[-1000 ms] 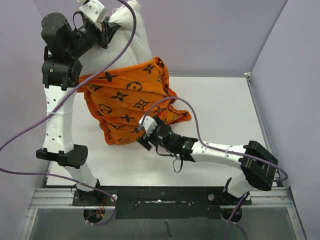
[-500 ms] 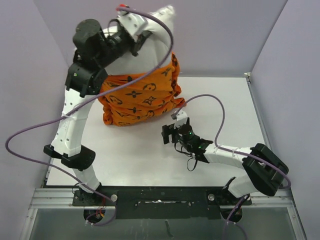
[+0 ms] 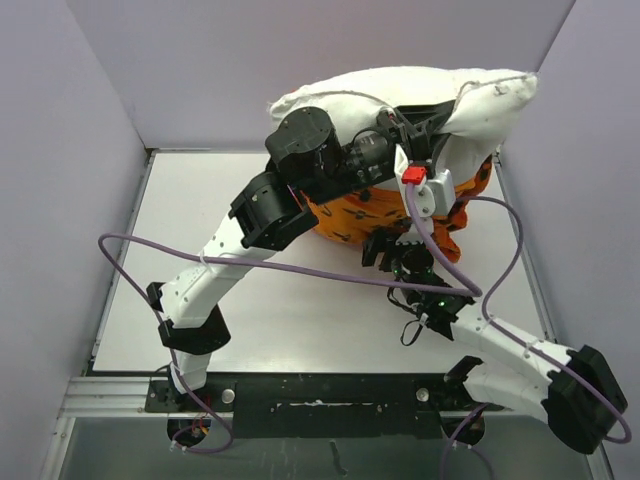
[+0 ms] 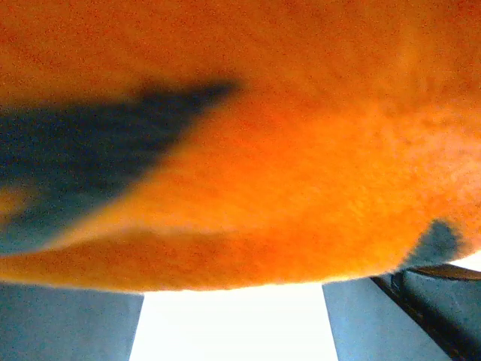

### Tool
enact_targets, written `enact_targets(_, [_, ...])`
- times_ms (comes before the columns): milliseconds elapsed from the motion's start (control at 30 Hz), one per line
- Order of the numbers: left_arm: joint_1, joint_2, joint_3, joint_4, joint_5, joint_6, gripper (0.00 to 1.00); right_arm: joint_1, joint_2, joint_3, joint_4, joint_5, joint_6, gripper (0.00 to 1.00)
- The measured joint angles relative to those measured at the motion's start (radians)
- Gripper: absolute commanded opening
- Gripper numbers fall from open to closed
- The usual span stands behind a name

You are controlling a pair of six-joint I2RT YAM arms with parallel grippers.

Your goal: Remove the pillowcase from the pillow

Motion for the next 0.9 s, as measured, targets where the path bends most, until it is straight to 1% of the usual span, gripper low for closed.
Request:
enact_targets(100, [-0.027,0.008,0.011,0.08,-0.014,0.085,0.0,0.0,-0.117,0.0,-0.028,0.06,-0.054,0.81])
enact_targets(200, [-0.029,0.011,0.032,0.144,-0.042,0.114,0.0,0.001,-0.231,0.012,-0.078,0.121,-0.125,0.81])
enact_targets(333, [-0.029,0.01,0.042,0.226,-0.076,0.113,0.0,0.002,-0.335,0.041,-0.132,0.177,-0.207,0.81])
enact_targets(500, [-0.039,0.01,0.041,0.238,-0.118,0.068,0.0,0.002,-0.451,0.068,-0.185,0.238,-0.277,0.81])
enact_targets(700, [-0.084,0.01,0.045,0.241,-0.187,0.011,0.0,0.008,-0.512,0.08,-0.236,0.289,-0.33,0.8])
enact_targets(900, [-0.224,0.011,0.045,0.239,-0.181,0.075,0.0,0.009,-0.514,0.086,-0.245,0.308,-0.34,0.81])
